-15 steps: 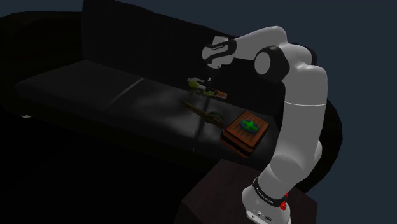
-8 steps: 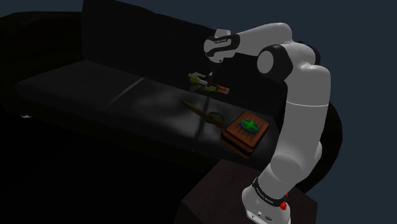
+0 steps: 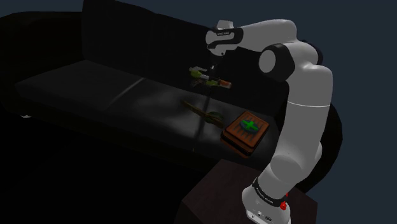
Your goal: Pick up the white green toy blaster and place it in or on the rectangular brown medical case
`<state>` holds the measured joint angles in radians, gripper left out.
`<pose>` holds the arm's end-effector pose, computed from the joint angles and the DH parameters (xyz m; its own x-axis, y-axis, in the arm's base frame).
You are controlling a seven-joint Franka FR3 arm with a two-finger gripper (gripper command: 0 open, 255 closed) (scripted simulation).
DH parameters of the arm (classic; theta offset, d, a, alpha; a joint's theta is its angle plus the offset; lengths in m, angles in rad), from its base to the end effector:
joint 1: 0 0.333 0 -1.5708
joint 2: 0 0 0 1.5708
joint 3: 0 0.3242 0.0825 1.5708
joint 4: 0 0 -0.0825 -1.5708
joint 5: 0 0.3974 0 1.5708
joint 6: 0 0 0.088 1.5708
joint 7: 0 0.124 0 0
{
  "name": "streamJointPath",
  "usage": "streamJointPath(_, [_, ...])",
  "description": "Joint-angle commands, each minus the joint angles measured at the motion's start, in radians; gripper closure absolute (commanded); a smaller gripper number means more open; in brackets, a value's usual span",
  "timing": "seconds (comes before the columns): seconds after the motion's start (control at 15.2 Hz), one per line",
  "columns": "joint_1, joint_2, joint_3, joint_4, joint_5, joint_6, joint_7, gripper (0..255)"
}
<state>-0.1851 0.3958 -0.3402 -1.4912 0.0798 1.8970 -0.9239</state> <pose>0.6171 -0.3130 0.4447 0.9208 0.3894 -0.0223 0.3900 -0.9190 0.0577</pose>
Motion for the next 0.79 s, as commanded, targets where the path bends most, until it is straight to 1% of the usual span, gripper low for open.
streamJointPath(0.0, [-0.002, -0.005, -0.001, 0.023, -0.001, -0.026, -0.001, 255])
streamJointPath(0.4, [-0.006, -0.008, -0.003, 0.095, -0.003, -0.101, -0.001, 255])
streamJointPath(0.73, [0.029, -0.235, -0.023, -0.203, -0.076, -0.02, 0.007, 255])
